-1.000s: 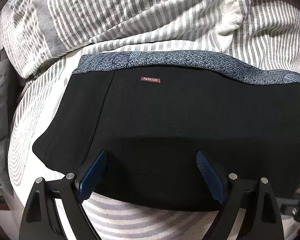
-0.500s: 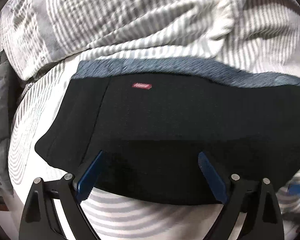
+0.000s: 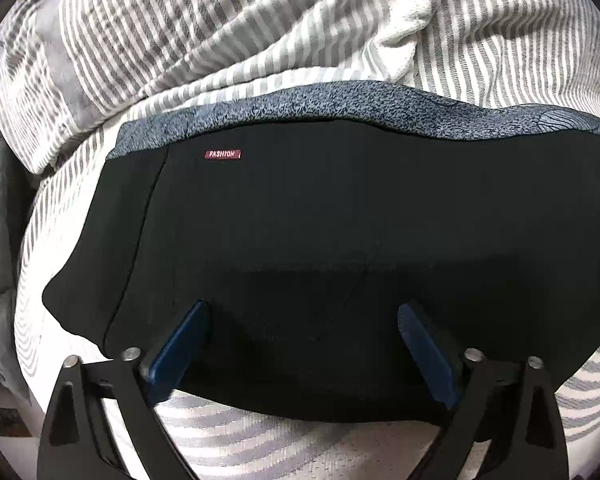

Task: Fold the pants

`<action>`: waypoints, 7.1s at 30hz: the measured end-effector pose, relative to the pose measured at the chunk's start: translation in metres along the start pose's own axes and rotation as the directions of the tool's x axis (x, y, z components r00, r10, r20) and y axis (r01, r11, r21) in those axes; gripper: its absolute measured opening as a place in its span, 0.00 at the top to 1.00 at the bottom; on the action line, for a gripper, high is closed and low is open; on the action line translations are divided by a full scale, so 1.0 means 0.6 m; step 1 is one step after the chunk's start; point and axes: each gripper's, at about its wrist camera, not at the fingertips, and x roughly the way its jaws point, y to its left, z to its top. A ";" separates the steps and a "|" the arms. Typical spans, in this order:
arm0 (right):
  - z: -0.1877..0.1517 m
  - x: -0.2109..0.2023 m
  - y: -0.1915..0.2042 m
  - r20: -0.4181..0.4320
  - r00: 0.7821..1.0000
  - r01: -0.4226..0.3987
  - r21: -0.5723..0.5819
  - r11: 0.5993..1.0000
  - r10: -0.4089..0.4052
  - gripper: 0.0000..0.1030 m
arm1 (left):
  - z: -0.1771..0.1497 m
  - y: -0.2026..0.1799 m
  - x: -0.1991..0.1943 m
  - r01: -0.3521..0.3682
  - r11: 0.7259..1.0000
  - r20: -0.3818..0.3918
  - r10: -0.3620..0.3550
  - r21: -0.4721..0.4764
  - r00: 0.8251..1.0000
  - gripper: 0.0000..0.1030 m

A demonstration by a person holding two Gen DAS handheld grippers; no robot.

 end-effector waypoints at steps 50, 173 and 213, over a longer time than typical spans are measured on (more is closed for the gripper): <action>-0.107 -0.272 -0.387 0.272 0.960 -0.171 0.401 0.900 0.061 0.01 | 0.148 -0.525 -0.196 0.169 0.949 0.043 -0.187 0.266 0.981 0.00; -0.024 -0.057 0.130 0.142 0.976 0.210 -0.382 0.900 -0.168 0.26 | 0.101 -0.063 -0.058 0.269 0.931 0.005 -0.276 -0.246 0.961 0.00; -0.112 0.027 0.207 0.277 0.922 0.383 -0.752 0.537 -0.269 0.34 | 0.141 -0.073 -0.030 0.333 0.931 -0.012 -0.338 -0.149 0.941 0.70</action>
